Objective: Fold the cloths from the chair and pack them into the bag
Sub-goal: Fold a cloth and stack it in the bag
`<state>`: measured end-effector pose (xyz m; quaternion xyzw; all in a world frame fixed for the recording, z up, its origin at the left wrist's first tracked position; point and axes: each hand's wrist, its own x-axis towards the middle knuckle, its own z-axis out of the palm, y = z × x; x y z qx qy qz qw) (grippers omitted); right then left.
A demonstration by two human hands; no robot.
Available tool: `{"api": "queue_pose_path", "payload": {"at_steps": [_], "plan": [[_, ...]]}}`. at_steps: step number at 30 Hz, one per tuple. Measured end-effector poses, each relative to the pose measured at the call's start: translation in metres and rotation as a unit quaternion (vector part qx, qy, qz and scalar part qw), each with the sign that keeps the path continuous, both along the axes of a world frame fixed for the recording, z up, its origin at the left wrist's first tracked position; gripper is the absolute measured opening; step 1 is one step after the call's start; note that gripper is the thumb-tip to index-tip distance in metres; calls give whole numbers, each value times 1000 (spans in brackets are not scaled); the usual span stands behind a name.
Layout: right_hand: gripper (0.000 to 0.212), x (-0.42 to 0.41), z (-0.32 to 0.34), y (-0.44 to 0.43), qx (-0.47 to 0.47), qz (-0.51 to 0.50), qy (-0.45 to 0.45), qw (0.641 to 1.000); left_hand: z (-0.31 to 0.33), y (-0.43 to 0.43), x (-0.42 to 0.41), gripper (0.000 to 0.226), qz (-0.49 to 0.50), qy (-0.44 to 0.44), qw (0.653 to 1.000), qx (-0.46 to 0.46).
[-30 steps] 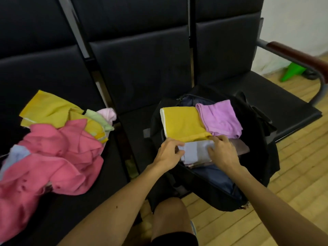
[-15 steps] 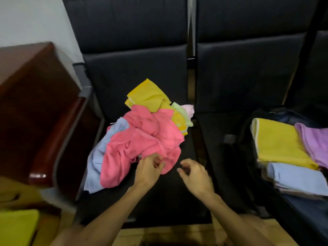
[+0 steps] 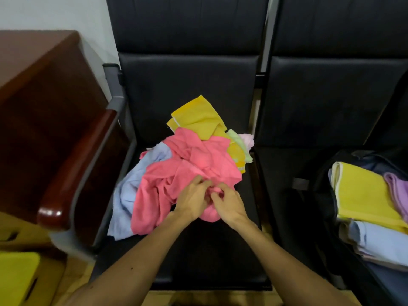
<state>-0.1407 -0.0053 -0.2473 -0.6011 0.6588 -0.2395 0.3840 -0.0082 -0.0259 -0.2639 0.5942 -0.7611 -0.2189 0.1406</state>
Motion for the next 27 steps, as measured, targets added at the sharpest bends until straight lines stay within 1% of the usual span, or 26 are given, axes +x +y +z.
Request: {"api": "queue_pose_path", "payload": {"at_steps": [2,3,5,6,8,9,12,14,16,18,20,22,23,24,27], "plan": [[17,-2,25,1,-17,0,-21,1000,15,2,7,23,-7,5,998,-62],[20,-2,39,-1,-29,2,-31,999,23,0,11,25,-15,8,996,-88],[26,-1,73,-7,-65,9,-52,996,54,1,14,38,-35,28,990,-131],[24,1,97,-8,-92,19,-59,994,81,2,16,38,-37,55,988,-139],[20,5,142,-9,-156,38,-76,984,138,6,18,21,-22,132,983,-128],[20,7,165,-9,-188,45,-84,978,166,7,20,21,-16,162,977,-137],[17,8,240,9,-283,66,-97,952,252,18,30,28,-16,207,951,-230],[26,8,279,22,-321,74,-148,933,297,25,34,30,-4,228,936,-267],[37,5,306,39,-315,86,-208,922,335,38,34,23,-4,269,922,-278],[43,-1,322,56,-310,101,-218,920,367,55,31,13,-10,317,903,-290],[34,-7,333,71,-303,122,-211,921,390,73,29,11,-11,364,881,-302],[18,-12,338,87,-286,138,-229,920,406,92,26,10,-9,395,865,-308],[14,-14,342,96,-285,139,-242,917,410,103,25,9,-9,402,862,-309],[14,-16,345,104,-286,138,-257,913,414,113,25,6,-12,410,859,-306],[19,-22,364,130,-274,124,-328,895,423,142,28,9,-6,413,856,-311]]}}
